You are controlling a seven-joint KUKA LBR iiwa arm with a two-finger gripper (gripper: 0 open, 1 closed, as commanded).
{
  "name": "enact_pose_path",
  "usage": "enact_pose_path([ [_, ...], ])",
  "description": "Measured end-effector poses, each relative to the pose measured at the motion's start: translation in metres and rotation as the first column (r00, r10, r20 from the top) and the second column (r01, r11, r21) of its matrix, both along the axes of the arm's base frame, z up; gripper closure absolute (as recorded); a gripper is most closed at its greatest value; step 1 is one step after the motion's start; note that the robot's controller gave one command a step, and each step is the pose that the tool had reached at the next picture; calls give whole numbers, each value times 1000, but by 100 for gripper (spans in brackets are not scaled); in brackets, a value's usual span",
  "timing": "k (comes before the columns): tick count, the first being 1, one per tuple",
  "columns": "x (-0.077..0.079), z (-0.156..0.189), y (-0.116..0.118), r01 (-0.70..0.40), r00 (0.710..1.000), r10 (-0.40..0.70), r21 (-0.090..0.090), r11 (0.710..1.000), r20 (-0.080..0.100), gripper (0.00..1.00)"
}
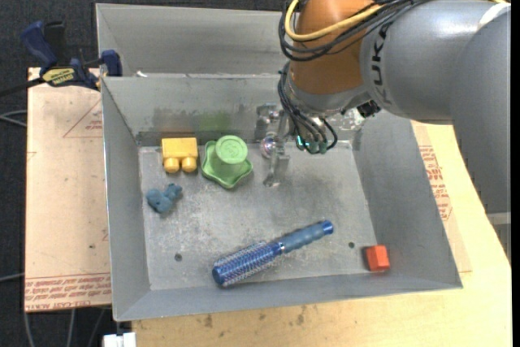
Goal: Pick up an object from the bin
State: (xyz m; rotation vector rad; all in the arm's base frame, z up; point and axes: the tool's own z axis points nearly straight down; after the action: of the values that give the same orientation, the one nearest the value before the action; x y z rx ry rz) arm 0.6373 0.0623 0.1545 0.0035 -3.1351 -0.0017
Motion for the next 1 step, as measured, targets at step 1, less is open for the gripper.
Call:
enact_pose_path([
  [1,-67,-56,32,152,988,-152,2,988,18,0],
])
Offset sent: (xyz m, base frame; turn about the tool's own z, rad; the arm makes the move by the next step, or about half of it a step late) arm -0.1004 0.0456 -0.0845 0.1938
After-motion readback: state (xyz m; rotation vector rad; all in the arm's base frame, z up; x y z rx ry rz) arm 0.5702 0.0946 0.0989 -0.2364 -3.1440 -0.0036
